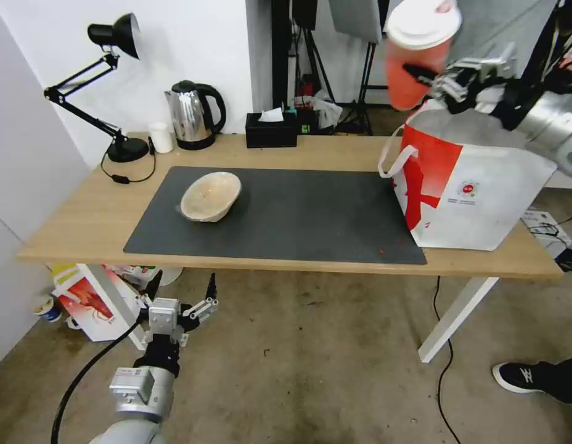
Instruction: Pick up the trash from the table and place it into the takeout bag.
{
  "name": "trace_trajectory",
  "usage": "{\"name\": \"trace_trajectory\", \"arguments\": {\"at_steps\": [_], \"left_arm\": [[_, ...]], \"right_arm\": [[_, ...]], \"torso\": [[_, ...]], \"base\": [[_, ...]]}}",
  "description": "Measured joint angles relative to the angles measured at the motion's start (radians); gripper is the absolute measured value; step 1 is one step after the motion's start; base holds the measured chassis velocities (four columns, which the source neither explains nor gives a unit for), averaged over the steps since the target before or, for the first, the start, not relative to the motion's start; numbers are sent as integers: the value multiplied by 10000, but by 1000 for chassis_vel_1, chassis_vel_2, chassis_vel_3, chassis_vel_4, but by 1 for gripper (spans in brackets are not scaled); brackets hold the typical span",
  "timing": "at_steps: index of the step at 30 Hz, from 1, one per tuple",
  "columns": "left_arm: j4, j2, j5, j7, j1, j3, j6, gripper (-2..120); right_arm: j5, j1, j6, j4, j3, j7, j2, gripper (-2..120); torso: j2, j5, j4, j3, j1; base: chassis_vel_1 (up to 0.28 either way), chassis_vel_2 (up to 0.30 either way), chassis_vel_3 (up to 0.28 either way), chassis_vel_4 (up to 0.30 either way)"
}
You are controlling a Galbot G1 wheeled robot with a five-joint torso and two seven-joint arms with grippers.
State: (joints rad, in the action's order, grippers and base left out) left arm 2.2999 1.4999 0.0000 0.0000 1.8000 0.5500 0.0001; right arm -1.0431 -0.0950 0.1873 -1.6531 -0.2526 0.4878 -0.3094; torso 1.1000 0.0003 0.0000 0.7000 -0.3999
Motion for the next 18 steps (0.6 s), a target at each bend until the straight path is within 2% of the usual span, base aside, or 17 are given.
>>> {"name": "trace_trajectory", "arguments": {"at_steps": [2, 5, 6, 8, 9, 11, 14, 18], "left_arm": [[0, 0, 0, 0, 0, 0, 0, 100], [0, 0, 0, 0, 1, 0, 0, 100], [0, 0, 0, 0, 0, 0, 0, 100], [0, 0, 0, 0, 0, 0, 0, 100], [0, 0, 0, 0, 0, 0, 0, 100], [0, 0, 0, 0, 0, 0, 0, 100], [0, 0, 0, 0, 0, -1, 0, 100], [0, 0, 0, 0, 0, 0, 0, 100]], "right_arm": [[0, -165, -1, 25, 168, 4, 46, 5], [-2, -881, -5, 99, 865, 17, 181, 5], [2, -1342, -20, 145, 1375, 17, 246, 5], [6, -1530, -31, 171, 1586, 8, 275, 5], [24, -2009, -74, 182, 2076, -18, 341, 5], [29, -2151, -91, 191, 2218, -28, 362, 5], [105, -3361, -170, 335, 3535, -259, 540, 5], [268, -4241, -222, 539, 4280, -622, 581, 5]], "torso": [[0, -2, 0, 0, 0], [0, -1, 0, 0, -1], [0, -2, 2, 0, -1], [0, -3, 2, 0, -1], [0, -1, -1, 0, 0], [0, 1, -1, 0, -1], [0, -3, 0, -1, 0], [1, 1, -2, 0, 0]], "base": [[0, 0, 0, 0], [0, 0, 0, 0], [0, 0, 0, 0], [0, 0, 0, 0], [0, 0, 0, 0], [0, 0, 0, 0], [0, 0, 0, 0], [0, 0, 0, 0]]}}
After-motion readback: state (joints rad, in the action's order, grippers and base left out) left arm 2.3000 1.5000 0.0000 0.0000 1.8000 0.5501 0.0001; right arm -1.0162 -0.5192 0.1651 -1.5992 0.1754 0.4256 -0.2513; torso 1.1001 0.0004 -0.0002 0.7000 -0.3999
